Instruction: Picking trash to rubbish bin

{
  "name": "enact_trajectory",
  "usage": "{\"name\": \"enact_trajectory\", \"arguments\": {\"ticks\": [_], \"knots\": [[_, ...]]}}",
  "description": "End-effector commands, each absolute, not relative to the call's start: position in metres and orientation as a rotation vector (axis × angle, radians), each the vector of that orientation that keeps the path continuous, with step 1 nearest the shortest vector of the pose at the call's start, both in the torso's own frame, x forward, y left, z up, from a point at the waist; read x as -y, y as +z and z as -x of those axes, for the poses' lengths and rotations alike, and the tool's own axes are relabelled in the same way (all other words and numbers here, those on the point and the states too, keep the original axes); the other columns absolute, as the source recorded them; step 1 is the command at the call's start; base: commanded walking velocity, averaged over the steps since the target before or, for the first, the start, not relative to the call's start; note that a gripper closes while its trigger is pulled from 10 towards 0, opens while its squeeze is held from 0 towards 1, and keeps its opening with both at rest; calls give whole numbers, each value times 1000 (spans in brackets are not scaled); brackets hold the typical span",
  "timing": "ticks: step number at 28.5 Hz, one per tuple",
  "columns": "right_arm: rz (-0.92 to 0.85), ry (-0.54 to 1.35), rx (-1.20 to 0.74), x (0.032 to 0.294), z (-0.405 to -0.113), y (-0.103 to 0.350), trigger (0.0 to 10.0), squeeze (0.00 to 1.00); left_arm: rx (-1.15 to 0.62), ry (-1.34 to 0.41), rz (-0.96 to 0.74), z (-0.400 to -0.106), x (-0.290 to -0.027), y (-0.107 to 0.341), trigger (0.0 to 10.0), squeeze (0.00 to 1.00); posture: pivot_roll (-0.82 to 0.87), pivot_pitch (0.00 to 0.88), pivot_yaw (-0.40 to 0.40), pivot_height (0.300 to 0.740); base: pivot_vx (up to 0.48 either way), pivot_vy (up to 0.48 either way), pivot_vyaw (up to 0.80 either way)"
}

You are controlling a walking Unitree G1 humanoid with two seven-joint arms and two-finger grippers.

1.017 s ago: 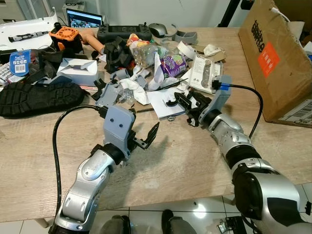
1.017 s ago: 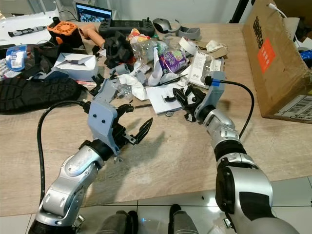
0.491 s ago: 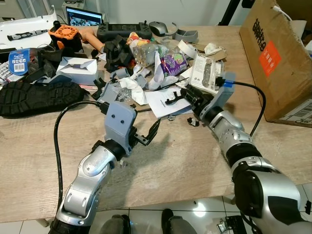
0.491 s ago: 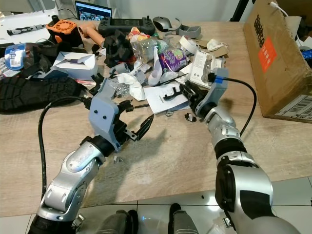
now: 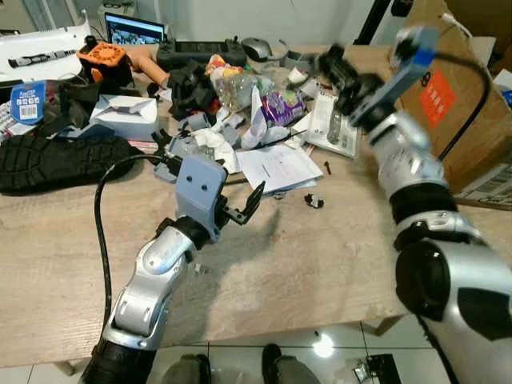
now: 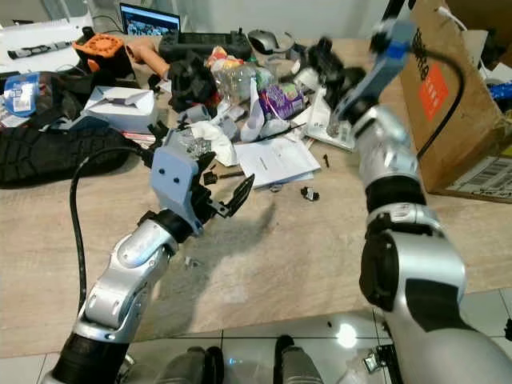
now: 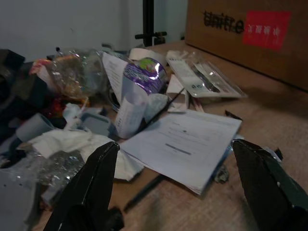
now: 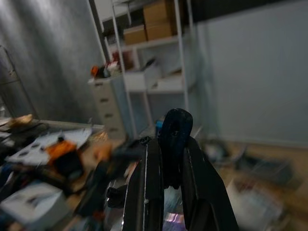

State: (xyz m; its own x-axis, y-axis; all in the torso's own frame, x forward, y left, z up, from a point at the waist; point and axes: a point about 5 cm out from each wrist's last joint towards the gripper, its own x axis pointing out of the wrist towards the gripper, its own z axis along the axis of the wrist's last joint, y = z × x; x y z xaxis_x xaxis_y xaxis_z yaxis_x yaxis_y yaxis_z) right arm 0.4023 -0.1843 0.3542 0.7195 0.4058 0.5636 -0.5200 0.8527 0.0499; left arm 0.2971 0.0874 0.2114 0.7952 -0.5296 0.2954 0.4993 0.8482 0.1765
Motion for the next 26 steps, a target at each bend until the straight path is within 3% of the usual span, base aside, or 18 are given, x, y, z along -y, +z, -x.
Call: {"name": "enact_trajectory", "arguments": {"ticks": [1,5,6,7,10,11,14,15,18,26], "knots": [[-129,443,648,203,-395,371,0,0,342,-560,-84,-297,-83,208,10000,0,57,184,-66,740,0,0,0],[-18,316,653,227,-391,374,0,0,344,-561,-82,-298,-83,207,10000,0,46,202,-65,740,0,0,0],[9,200,656,250,-386,373,3529,0,345,-562,-78,-297,-82,206,10000,0,45,182,-65,740,0,0,0],[19,153,658,259,-384,373,10000,0,345,-563,-78,-296,-82,206,10000,0,45,182,-65,740,0,0,0],[84,-86,663,300,-370,374,10000,0,345,-562,-78,-297,-82,204,10000,0,43,186,-72,740,0,0,0],[84,-86,663,300,-370,374,10000,0,345,-562,-78,-297,-82,204,10000,0,43,186,-72,740,0,0,0],[93,-323,683,343,-348,374,10000,0,343,-556,-71,-295,-83,202,10000,0,27,169,-73,740,0,0,0],[93,-323,683,343,-348,374,10000,0,343,-556,-71,-295,-83,202,10000,0,27,169,-73,740,0,0,0],[95,-540,691,379,-325,371,10000,0,346,-554,-67,-295,-82,201,10000,0,27,189,-82,740,0,0,0],[8,-825,751,419,-291,358,10000,0,349,-548,-68,-295,-83,200,10000,0,28,172,-80,740,0,0,0]]}}
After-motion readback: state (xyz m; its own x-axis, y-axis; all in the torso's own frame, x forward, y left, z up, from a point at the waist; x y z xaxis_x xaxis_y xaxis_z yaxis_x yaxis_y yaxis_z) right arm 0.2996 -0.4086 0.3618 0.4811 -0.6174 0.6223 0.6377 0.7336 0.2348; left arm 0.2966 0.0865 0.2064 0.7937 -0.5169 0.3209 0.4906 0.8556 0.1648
